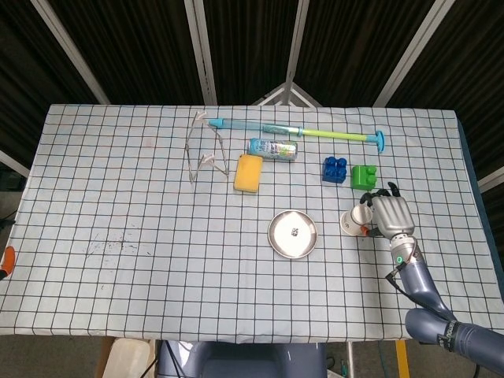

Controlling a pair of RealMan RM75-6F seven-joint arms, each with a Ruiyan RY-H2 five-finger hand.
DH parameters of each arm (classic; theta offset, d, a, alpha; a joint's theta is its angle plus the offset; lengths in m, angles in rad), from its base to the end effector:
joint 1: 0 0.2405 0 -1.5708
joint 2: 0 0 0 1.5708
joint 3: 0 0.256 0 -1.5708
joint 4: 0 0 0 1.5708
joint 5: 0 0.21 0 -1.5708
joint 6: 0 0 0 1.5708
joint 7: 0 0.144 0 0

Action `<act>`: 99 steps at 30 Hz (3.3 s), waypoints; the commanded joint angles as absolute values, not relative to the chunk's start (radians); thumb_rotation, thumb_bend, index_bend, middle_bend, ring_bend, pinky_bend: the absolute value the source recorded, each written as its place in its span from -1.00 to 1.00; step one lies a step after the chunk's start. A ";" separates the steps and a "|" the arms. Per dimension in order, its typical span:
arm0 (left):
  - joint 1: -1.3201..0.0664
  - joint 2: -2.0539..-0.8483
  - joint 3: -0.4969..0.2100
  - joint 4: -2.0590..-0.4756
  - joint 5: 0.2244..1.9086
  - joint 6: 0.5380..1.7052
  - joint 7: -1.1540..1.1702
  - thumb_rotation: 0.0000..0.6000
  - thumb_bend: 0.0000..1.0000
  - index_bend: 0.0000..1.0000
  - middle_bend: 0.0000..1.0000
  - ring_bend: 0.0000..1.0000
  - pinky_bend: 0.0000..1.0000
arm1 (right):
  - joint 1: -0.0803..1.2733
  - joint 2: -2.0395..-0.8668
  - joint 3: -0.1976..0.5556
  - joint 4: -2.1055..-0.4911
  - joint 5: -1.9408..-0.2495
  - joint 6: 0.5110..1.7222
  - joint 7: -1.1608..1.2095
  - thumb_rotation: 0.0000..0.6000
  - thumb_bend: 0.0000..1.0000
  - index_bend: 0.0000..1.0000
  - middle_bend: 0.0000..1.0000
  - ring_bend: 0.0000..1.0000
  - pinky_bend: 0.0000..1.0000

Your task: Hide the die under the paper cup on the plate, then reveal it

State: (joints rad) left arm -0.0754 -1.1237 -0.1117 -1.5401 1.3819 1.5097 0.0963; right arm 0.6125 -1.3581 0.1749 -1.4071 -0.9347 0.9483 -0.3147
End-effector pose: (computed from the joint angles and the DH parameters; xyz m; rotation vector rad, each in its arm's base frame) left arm -0.3346 0.1903 0.1847 -1.2687 -0.7748 -0.7750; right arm -0.2613 -0.3561 0.0669 1.5650 -1.0269 0.6661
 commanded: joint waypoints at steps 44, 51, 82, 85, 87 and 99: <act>-0.075 -1.119 -0.110 -1.549 1.375 1.502 0.100 1.00 0.39 -0.43 -1.00 -1.00 -0.76 | 0.628 -1.330 0.171 -1.454 -0.928 0.941 -0.347 1.00 -0.27 -0.04 -0.09 -0.50 -1.00; -0.075 -1.118 -0.110 -1.550 1.375 1.503 0.095 1.00 0.39 -0.43 -1.00 -1.00 -0.76 | 0.643 -1.306 0.183 -1.508 -0.961 0.971 -0.377 1.00 -0.20 -0.04 -0.08 -0.49 -1.00; -0.072 -1.105 -0.112 -1.541 1.378 1.503 0.053 1.00 0.39 -0.42 -1.00 -1.00 -0.76 | 0.782 -1.472 0.179 -1.609 -0.864 0.948 -0.546 1.00 -0.21 -0.04 -0.08 -0.49 -1.00; -0.072 -1.106 -0.112 -1.542 1.379 1.503 0.056 1.00 0.39 -0.42 -1.00 -1.00 -0.76 | 0.784 -1.478 0.177 -1.607 -0.874 0.950 -0.539 1.00 -0.21 -0.04 -0.08 -0.49 -1.00; -0.072 -1.106 -0.112 -1.542 1.378 1.503 0.056 1.00 0.39 -0.42 -1.00 -1.00 -0.76 | 0.784 -1.480 0.176 -1.609 -0.879 0.953 -0.535 1.00 -0.20 -0.04 -0.08 -0.49 -1.00; -0.074 -1.105 -0.110 -1.541 1.378 1.498 0.052 1.00 0.39 -0.42 -1.00 -1.00 -0.76 | 0.793 -1.485 0.176 -1.629 -0.893 0.967 -0.534 1.00 -0.20 -0.04 -0.08 -0.49 -1.00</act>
State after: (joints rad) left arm -0.0735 -1.1048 -0.1105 -1.5410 1.3785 1.4982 0.0521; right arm 0.7924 -1.4839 0.1770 -1.6272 -0.8932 0.9661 -0.5332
